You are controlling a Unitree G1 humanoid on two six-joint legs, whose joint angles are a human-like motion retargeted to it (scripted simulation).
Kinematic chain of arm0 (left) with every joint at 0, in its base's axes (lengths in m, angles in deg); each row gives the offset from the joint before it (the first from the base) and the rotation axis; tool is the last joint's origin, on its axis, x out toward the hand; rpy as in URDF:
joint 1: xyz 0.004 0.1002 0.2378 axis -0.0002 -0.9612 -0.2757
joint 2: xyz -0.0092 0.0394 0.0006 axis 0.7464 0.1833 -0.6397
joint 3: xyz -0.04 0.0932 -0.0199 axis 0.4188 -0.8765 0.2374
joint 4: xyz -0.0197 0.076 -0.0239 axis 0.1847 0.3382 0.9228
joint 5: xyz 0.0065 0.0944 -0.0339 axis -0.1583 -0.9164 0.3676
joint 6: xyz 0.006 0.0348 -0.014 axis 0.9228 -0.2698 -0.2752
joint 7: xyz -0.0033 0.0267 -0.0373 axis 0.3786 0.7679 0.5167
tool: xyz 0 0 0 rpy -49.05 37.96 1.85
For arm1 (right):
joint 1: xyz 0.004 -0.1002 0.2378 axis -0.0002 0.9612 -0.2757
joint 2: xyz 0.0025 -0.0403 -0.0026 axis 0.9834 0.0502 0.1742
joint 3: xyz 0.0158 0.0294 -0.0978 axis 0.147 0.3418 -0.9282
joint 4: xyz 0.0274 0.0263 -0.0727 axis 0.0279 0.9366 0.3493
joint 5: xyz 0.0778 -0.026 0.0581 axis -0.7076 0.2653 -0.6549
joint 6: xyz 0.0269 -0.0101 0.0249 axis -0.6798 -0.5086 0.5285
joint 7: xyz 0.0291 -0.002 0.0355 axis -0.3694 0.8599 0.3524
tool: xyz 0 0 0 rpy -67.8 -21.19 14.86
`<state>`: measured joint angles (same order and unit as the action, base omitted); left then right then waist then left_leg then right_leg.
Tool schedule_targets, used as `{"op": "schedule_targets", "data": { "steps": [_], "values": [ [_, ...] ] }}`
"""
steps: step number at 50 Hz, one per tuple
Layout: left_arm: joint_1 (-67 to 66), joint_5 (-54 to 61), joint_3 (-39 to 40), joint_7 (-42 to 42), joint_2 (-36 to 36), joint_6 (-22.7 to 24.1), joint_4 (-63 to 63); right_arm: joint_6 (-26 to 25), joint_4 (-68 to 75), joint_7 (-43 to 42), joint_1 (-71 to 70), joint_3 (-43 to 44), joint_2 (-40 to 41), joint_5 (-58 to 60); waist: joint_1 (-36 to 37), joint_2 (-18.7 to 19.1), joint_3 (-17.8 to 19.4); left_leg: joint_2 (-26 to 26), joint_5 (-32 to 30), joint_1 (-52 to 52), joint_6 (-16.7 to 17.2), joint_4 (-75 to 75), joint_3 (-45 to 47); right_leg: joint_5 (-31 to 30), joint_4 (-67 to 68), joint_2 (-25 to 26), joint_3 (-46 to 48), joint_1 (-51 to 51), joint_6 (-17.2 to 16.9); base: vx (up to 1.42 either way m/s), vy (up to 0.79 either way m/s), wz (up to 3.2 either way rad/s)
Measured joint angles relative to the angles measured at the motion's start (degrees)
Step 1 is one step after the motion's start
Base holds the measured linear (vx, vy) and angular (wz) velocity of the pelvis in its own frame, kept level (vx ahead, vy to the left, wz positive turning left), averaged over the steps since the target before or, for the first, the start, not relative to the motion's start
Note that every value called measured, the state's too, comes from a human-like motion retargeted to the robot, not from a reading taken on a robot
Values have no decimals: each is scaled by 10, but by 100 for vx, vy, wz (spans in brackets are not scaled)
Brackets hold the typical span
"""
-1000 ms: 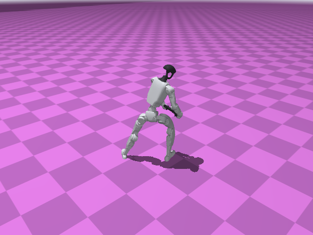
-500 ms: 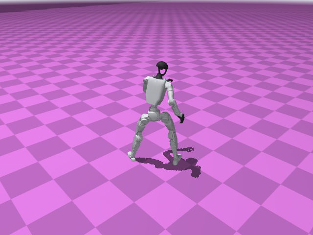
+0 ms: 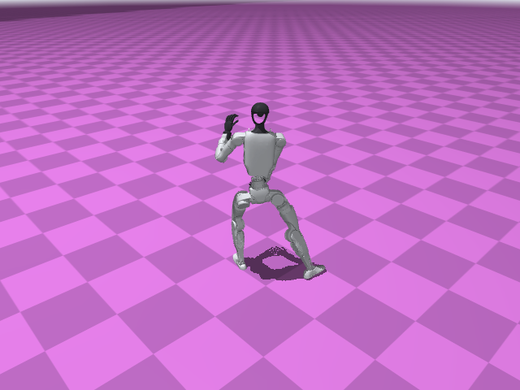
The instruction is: Kungfu
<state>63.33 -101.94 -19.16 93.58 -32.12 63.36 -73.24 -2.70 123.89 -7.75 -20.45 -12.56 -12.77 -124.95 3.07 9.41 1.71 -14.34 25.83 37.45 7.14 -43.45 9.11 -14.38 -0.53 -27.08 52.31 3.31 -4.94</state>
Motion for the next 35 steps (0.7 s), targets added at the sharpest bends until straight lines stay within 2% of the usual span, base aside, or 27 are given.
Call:
{"op": "schedule_targets", "data": {
  "steps": [4,10,16,21,25,28,30,32,35],
  "values": [
    [-18,2,42,19,-4,1,-12,-26,-13,54,-7,-26,16,39,-6,-13,1,6,-2,9,1,-2,-19,15,3,11,-29,2,14,1,-7,29],
    [-9,14,62,8,7,-5,-20,-29,-19,41,6,-57,17,39,-9,-29,3,7,-15,16,9,5,-26,39,5,10,-42,-2,-31,-4,-15,2],
    [-53,-8,86,43,-1,-11,-16,0,-67,11,20,-60,0,117,-13,-29,11,-6,-49,-10,24,49,-19,46,2,15,-46,-10,-48,-12,-21,-27],
    [-177,-47,157,53,-44,-18,30,16,-175,-4,-9,-61,-39,142,-33,-11,18,-39,-92,-69,47,128,12,58,6,27,-72,-32,-40,-15,-17,-66],
    [-296,-52,224,44,-112,-41,152,11,-341,-7,-51,-87,-105,115,-70,5,13,-70,-132,-138,69,210,48,78,19,46,-104,-52,-26,-9,-33,-79],
    [-354,14,245,9,-179,-24,308,25,-513,-44,-87,-91,-191,125,-88,11,-1,-81,-169,-202,79,286,88,103,53,46,-136,-80,-20,-7,-45,-95],
    [-374,103,243,-27,-222,-5,421,45,-635,-86,-112,-71,-262,142,-97,8,-16,-79,-193,-240,79,338,119,128,102,33,-163,-115,-19,1,-38,-93],
    [-388,240,228,-79,-262,22,512,64,-750,-134,-136,-28,-336,171,-110,1,-28,-78,-213,-267,79,382,152,166,184,15,-214,-174,-22,-4,-52,-76],
    [-391,523,206,-197,-328,26,595,91,-894,-205,-154,87,-427,226,-159,-14,-39,-62,-238,-279,79,425,174,216,279,-7,-264,-246,-24,-5,-53,10]
  ]
}}
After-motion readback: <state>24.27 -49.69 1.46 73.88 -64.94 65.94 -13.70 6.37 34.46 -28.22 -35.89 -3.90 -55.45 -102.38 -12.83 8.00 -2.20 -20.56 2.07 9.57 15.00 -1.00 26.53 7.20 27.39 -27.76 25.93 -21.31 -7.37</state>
